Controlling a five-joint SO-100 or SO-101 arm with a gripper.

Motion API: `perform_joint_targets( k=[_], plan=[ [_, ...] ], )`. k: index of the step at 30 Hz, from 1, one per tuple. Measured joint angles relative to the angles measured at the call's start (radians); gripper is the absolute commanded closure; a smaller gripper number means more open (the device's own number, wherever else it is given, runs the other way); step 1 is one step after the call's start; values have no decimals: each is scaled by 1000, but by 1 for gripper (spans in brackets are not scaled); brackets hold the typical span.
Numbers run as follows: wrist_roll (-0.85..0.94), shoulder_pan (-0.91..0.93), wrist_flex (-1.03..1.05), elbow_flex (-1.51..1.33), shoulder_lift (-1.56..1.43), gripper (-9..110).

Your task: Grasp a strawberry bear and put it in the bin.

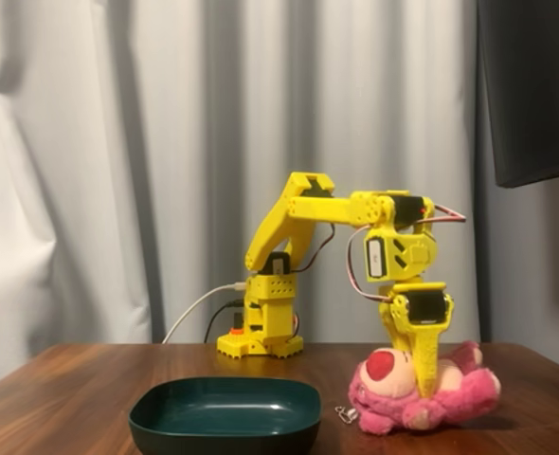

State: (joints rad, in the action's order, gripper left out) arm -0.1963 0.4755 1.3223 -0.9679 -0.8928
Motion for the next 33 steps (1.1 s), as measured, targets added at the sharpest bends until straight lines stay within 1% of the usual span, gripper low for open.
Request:
perform_joint_targets(
  k=[4,8,11,15,20,26,29,33],
  plan=[
    [0,-6,129,178,-40,102],
    [0,-8,273,273,-236,102],
    [0,-49,342,253,-396,102],
    [0,-167,353,112,-574,102],
    [52,-328,229,-195,-793,102],
    [123,-420,109,-538,-1009,102],
    [146,-483,37,-661,-1049,102],
    [156,-509,-109,-779,-1031,102]
  ],
)
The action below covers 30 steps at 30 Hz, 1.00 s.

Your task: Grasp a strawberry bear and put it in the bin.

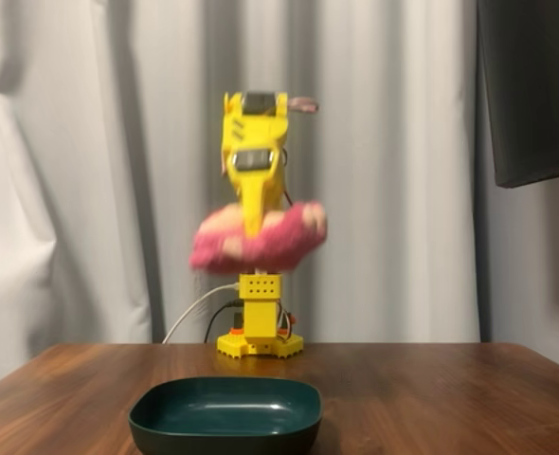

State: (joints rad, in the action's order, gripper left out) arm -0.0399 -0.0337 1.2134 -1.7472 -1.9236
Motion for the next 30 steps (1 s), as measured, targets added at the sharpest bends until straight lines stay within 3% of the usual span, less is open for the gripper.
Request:
perform_joint_targets(
  k=[9,30],
  plan=[
    [0,-12,-322,-3,227,102],
    [57,-44,-597,-49,232,101]
  ],
)
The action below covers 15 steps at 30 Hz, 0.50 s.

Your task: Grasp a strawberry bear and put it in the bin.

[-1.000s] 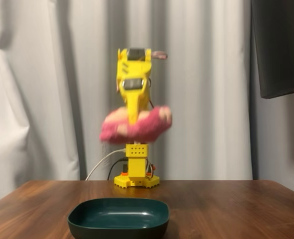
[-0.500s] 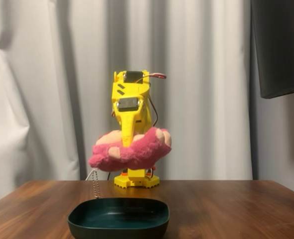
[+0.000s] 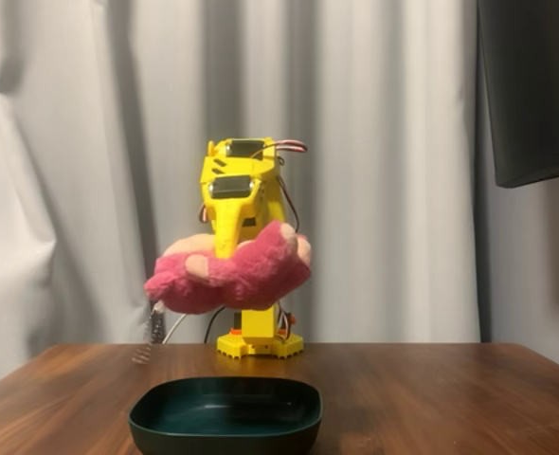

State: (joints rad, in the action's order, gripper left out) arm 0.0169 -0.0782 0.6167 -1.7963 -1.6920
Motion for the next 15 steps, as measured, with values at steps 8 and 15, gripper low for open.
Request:
perform_joint_targets(
  k=[8,15],
  plan=[
    [5,49,249,20,-5,101],
    [2,77,365,21,-66,101]
  ],
)
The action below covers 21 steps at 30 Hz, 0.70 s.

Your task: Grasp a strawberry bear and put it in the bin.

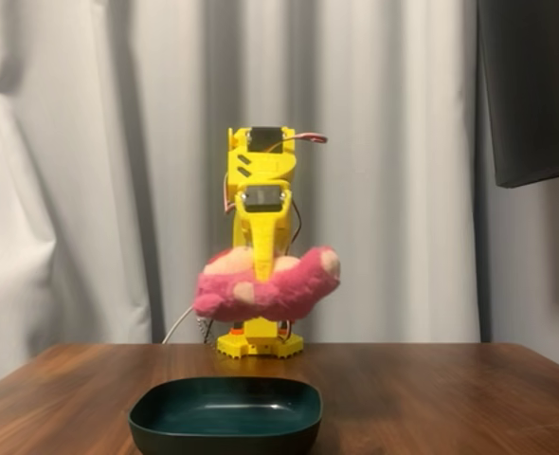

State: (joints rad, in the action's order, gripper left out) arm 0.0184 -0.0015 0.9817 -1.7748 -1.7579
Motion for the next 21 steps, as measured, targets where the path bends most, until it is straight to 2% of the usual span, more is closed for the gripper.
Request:
perform_joint_targets(
  k=[15,21],
  plan=[
    [-2,-64,-227,0,20,99],
    [-2,-69,-268,-58,26,91]
  ],
)
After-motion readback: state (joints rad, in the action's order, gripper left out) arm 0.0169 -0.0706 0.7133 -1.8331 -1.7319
